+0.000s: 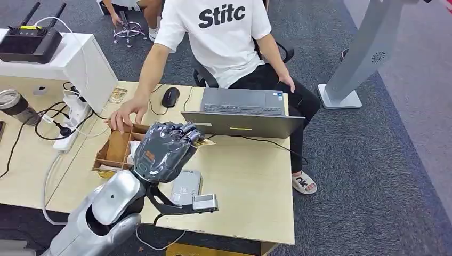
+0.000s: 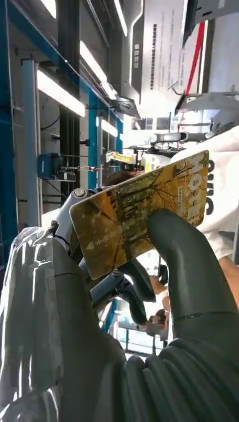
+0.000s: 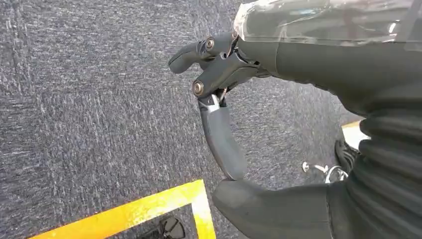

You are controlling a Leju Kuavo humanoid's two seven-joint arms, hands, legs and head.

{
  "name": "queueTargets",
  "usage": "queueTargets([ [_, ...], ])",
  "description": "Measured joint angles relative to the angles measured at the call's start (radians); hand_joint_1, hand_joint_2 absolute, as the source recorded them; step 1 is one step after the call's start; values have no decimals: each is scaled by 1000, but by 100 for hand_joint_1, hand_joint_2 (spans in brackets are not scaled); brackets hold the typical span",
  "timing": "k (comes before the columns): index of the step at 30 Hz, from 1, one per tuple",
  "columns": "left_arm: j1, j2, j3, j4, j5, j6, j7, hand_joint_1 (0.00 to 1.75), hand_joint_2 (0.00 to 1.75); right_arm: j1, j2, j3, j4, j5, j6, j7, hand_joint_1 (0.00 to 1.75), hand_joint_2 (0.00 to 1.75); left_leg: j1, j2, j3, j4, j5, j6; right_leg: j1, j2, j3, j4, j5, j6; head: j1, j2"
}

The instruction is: Pass the card to the sensor for recognition and then transmit it.

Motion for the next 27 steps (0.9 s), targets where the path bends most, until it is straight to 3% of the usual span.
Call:
queueTargets([
  [10, 44, 69, -5, -6, 145, -71, 25, 175, 175, 0, 6, -23, 0, -3, -3, 1, 0, 175, 0, 0, 0, 0, 0, 0, 0, 0, 0, 0, 0, 0, 0, 0],
  [16, 165, 178, 11, -13, 278, -98, -9, 175, 175, 8, 15, -35, -1, -1, -6, 13, 0, 175, 0, 2, 0, -1, 0, -1, 0, 2, -1, 0, -1, -1, 0, 0],
  [22, 299, 285, 32, -70, 290, -92, -18, 175, 175, 11, 18, -50, -2, 3, -6, 8, 0, 175, 0, 1, -1, -1, -1, -1, 0, 1, -1, 0, -2, -1, 0, 0],
  [27, 395, 343, 54, -119, 299, -96, -14, 175, 175, 15, 19, -56, -2, 14, -6, 10, 0, 175, 0, 0, -1, -1, -1, -1, 0, 0, -1, 0, -2, -1, 0, 0],
])
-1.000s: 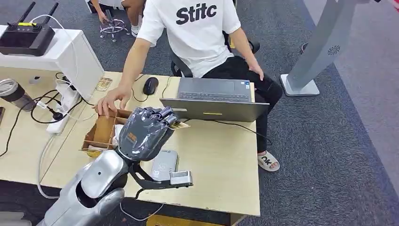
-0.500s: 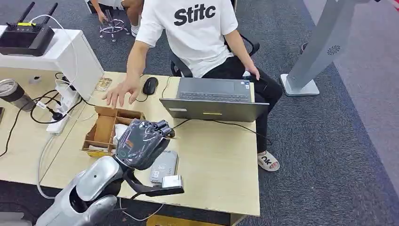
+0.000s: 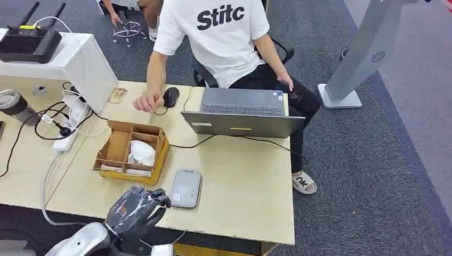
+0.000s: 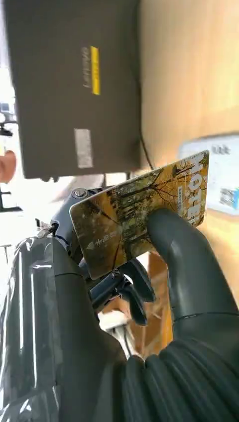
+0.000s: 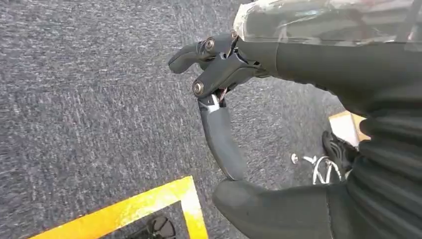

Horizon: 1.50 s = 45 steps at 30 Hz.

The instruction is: Pass the card to the sensor for recognition and then transmit it.

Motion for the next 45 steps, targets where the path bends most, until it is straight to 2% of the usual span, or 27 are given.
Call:
queueTargets([
  [7, 47, 19, 6, -15, -1, -5, 3, 175, 175, 0, 3, -5, 0, 4, 0, 0, 0, 175, 0, 0, 0, 0, 0, 0, 0, 0, 1, 0, 0, 0, 0, 0],
  [11, 69, 8, 11, -5, -69, -1, 36, 175, 175, -1, 5, -10, 0, 19, 1, 1, 0, 175, 0, 0, 0, 0, 0, 0, 0, 0, 0, 0, 0, 0, 0, 0],
  [14, 74, -41, 11, 60, -182, 54, 94, 175, 175, -3, 7, -10, 0, 35, 1, 5, 0, 175, 0, 0, 0, 0, 0, 0, 0, -1, 0, 0, 0, 0, 0, 0],
  [17, 63, -117, 25, 165, -301, 136, 167, 175, 175, -6, 8, -10, 0, 53, 0, 13, 0, 175, 0, 0, 0, 0, 0, 0, 0, -1, 0, 0, 0, 0, 0, 0],
  [21, 29, -216, 127, 285, -405, 202, 212, 175, 175, -7, 9, -10, 0, 79, 1, 21, 0, 175, 0, 0, 1, 0, 0, 0, 0, -1, 0, 0, 1, -1, 0, 0],
  [26, -7, -295, 274, 367, -440, 211, 210, 175, 175, -9, 10, -10, 0, 99, 2, 22, 0, 175, 0, 0, 1, 0, 1, 0, 0, 0, 0, 0, 1, -1, 0, 0],
  [31, -20, -338, 349, 404, -445, 212, 209, 175, 175, -11, 10, -10, 0, 109, 3, 22, 0, 175, 0, 0, 0, 0, 0, 0, 0, 0, 0, 0, 1, -1, 0, 0],
  [40, -36, -370, 386, 464, -470, 232, 184, 175, 175, -12, 9, -10, 0, 123, 5, 22, 0, 175, 0, 0, 0, 0, 0, 0, 0, 0, 0, 0, 1, -1, 0, 0],
  [45, -53, -382, 386, 500, -480, 271, 128, 175, 175, -13, 9, -10, 0, 133, 8, 21, 0, 175, 0, 0, 0, 0, 0, 0, 0, 0, 0, 0, 1, -1, 0, 0],
])
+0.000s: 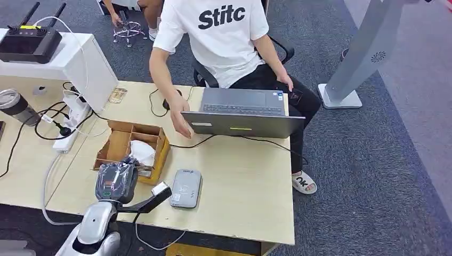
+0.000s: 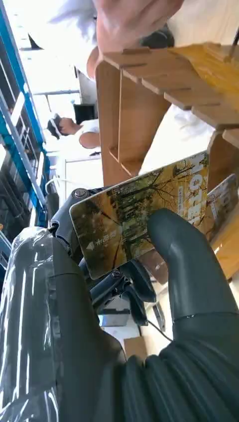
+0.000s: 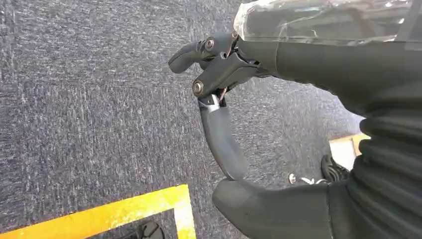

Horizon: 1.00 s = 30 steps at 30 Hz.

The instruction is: Pass the card to the sensor for recognition and then transmit it.

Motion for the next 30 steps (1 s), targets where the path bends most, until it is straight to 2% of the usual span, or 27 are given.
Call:
queueTargets([
  [7, -48, -38, -4, 35, -11, 11, -66, 175, 175, -6, 0, 0, 0, 19, 10, -2, 0, 175, 0, 0, 0, 0, 0, 0, 0, 0, 0, 0, 0, 0, 0, 0],
  [13, -93, -57, -40, 70, -8, 15, -111, 175, 175, -10, 0, 1, 0, 39, 14, -5, 0, 175, 0, 0, 0, 0, 0, 0, 0, 0, 0, 0, 0, 0, 0, 0],
  [26, -115, -75, -137, 96, 27, 10, -156, 175, 175, -13, 0, 2, 3, 49, 13, -4, 0, 175, 0, 0, 0, 0, 0, 0, 0, 0, 0, 0, 0, 0, 0, 0],
  [30, -115, -79, -164, 98, 52, -17, -174, 175, 175, -15, 0, 2, 3, 50, 13, -7, 0, 175, 0, 0, 0, 0, 0, 0, 0, 0, 0, 0, 0, 0, 0, 0],
])
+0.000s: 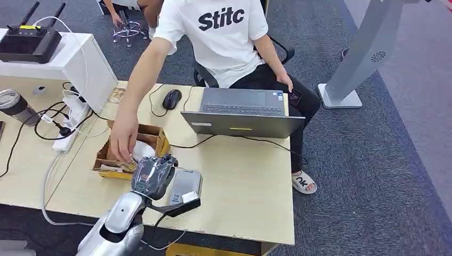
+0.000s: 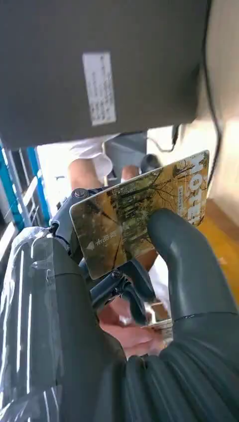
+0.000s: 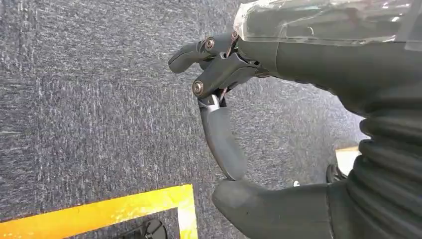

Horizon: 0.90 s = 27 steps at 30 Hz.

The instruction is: Pass the card to the sensor for recognition and then transmit it.

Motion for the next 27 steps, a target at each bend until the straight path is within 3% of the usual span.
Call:
queueTargets([
  [27, 40, 32, -63, 10, 58, -59, 16, 175, 175, -1, 0, 0, 2, 4, -3, 2, 0, 175, 0, 0, 0, 0, 0, 0, 0, 0, 0, 0, 0, 0, 0, 0],
])
